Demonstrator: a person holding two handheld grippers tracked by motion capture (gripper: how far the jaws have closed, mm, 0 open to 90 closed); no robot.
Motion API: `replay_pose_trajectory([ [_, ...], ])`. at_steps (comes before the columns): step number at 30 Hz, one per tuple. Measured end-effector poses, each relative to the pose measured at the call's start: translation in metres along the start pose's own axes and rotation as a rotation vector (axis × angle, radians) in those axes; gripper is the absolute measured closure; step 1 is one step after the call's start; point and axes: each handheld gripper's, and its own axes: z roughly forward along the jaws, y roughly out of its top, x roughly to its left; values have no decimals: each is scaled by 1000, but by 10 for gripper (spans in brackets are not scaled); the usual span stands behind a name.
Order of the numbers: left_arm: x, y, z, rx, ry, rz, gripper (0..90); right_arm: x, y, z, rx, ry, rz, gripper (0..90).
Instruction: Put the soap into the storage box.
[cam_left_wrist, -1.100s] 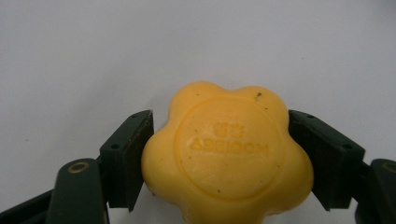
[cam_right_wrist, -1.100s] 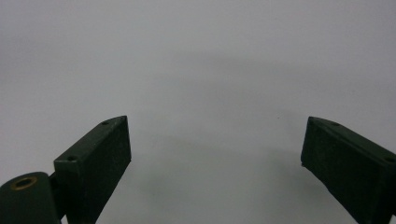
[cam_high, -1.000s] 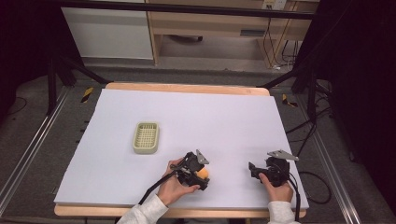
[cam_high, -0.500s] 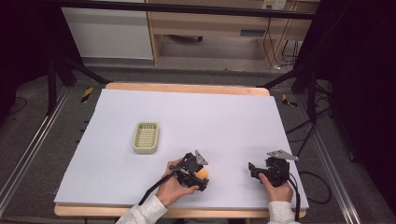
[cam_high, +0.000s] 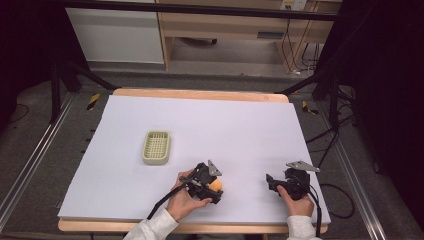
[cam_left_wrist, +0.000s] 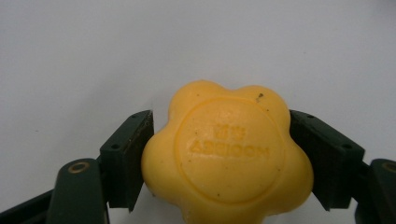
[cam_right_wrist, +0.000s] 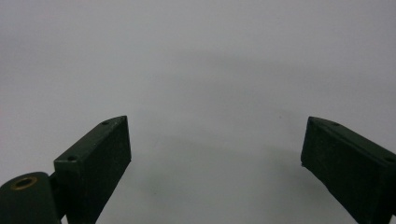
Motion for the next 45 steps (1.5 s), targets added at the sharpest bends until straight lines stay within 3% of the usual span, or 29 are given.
replay_pose_trajectory([
  [13,13,0,-28,-43,20,-22,252,0,0,0,2,-1,4,88],
  [39,73,-27,-84,-115,112,-158,252,0,0,0,1,-2,0,89],
  [45,84,-31,-93,-116,138,-168,253,0,0,0,2,-1,1,89],
])
